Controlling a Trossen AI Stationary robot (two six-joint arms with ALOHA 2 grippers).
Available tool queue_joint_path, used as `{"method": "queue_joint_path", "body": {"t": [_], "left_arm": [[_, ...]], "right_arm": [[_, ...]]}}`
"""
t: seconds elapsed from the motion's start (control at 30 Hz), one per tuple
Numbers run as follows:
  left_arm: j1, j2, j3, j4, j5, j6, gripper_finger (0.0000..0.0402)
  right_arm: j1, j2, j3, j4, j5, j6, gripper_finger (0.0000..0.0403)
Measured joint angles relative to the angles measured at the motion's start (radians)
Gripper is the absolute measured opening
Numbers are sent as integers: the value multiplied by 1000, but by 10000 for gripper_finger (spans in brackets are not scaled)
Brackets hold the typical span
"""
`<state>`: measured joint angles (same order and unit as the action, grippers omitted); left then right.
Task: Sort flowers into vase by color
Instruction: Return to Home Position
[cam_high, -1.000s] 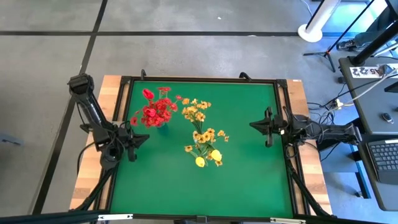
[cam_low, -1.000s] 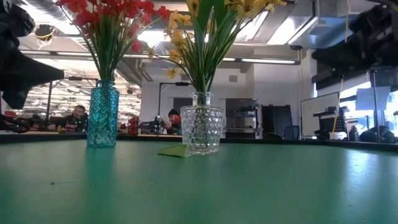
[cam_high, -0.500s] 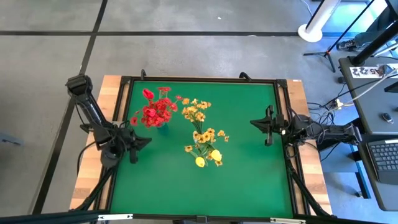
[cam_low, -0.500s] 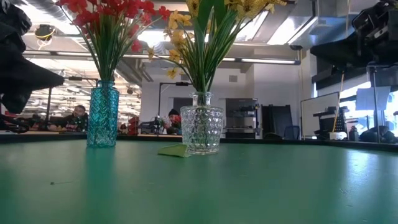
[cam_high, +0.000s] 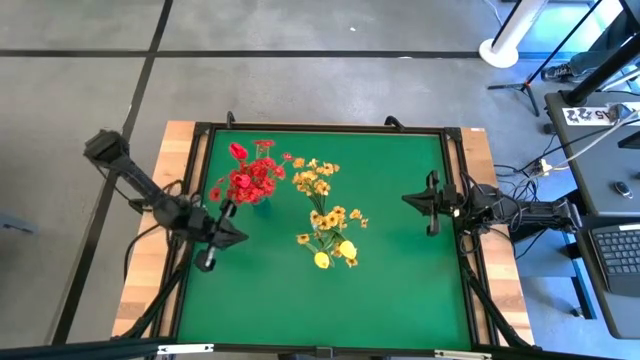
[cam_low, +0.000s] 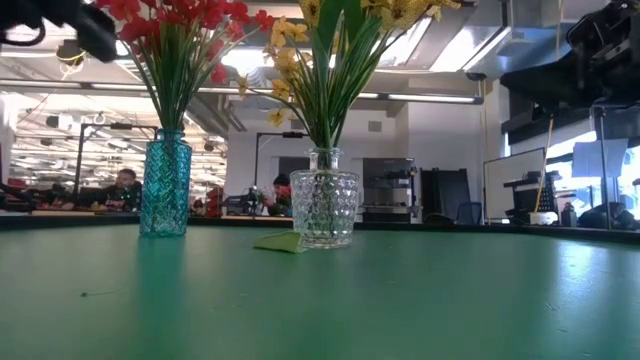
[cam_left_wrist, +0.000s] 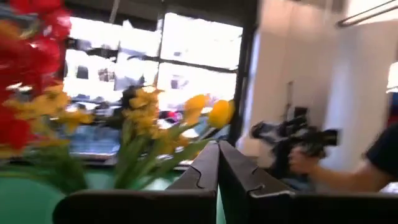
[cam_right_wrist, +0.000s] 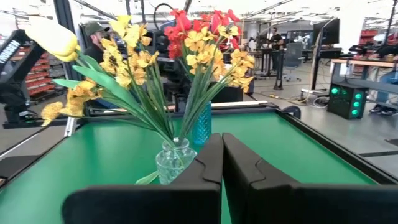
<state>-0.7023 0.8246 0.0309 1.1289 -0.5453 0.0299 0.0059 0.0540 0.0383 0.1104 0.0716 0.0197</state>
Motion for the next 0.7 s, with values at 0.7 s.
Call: {"method": "queue_joint_path", "body": {"t": [0.7], "left_arm": [[308, -79, -24, -463, 167, -271, 0]], "right_arm": [[0, 0, 0, -61, -21, -18, 2]]}}
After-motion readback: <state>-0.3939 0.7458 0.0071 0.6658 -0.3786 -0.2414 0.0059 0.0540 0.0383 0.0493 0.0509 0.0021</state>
